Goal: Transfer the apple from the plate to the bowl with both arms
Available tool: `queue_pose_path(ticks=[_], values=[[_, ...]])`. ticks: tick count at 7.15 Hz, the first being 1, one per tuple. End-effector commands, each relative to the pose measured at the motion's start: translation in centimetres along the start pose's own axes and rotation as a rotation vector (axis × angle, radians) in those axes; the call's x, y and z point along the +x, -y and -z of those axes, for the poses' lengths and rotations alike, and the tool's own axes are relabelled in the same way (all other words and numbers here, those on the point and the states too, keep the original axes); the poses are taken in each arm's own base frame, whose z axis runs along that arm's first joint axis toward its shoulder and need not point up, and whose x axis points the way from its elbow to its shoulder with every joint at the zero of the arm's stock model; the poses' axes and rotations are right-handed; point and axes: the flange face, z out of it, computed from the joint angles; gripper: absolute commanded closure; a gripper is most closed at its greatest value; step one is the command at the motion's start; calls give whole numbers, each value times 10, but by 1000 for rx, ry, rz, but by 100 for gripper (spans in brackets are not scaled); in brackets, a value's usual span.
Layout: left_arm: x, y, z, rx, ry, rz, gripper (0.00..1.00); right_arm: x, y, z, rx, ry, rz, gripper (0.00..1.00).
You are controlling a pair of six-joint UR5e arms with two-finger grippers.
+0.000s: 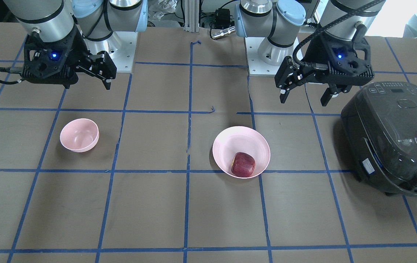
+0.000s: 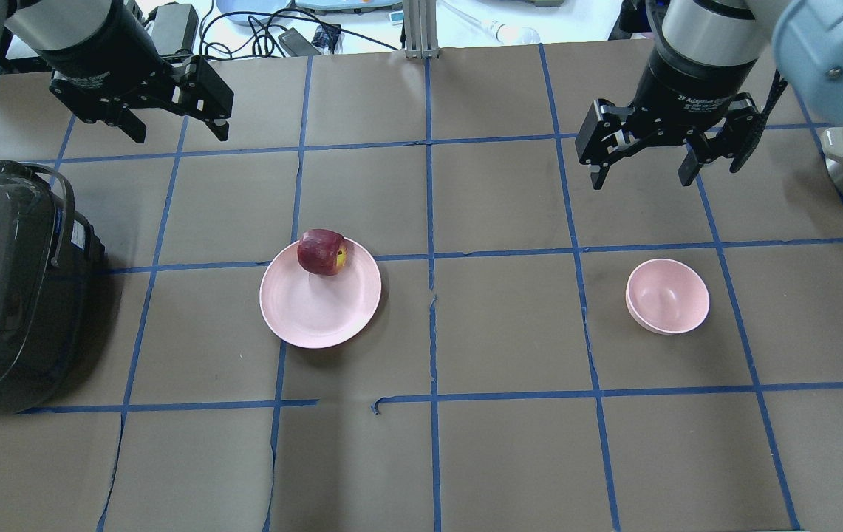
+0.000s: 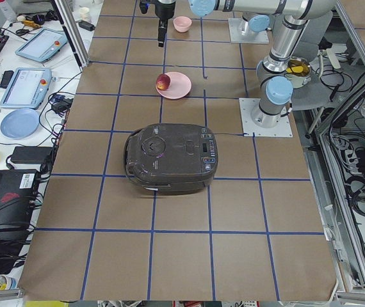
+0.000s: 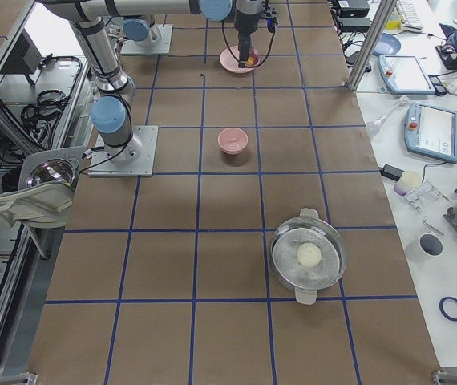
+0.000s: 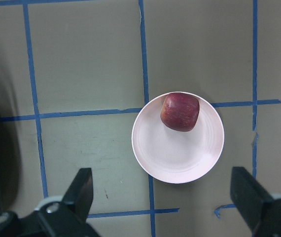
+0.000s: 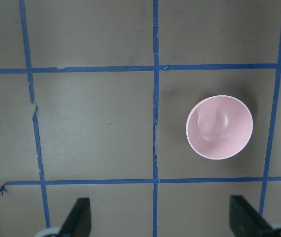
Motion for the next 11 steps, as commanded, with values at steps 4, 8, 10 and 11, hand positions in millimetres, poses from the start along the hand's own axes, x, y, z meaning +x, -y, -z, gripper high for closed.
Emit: queue_pose_path(ticks=[4,8,10,11], values=[[0,-2,4,8,5,72,0,0,4,1,20,2,-2,0],[-4,-7,9,16,41,71,0,39,32,-21,1,26,-50,0],[-3,-4,5,10,29,66,0,107,57,-29,38,29,101,0],[-2,-5,3,3,25,62,0,132,66,-48,12,48,134,0]])
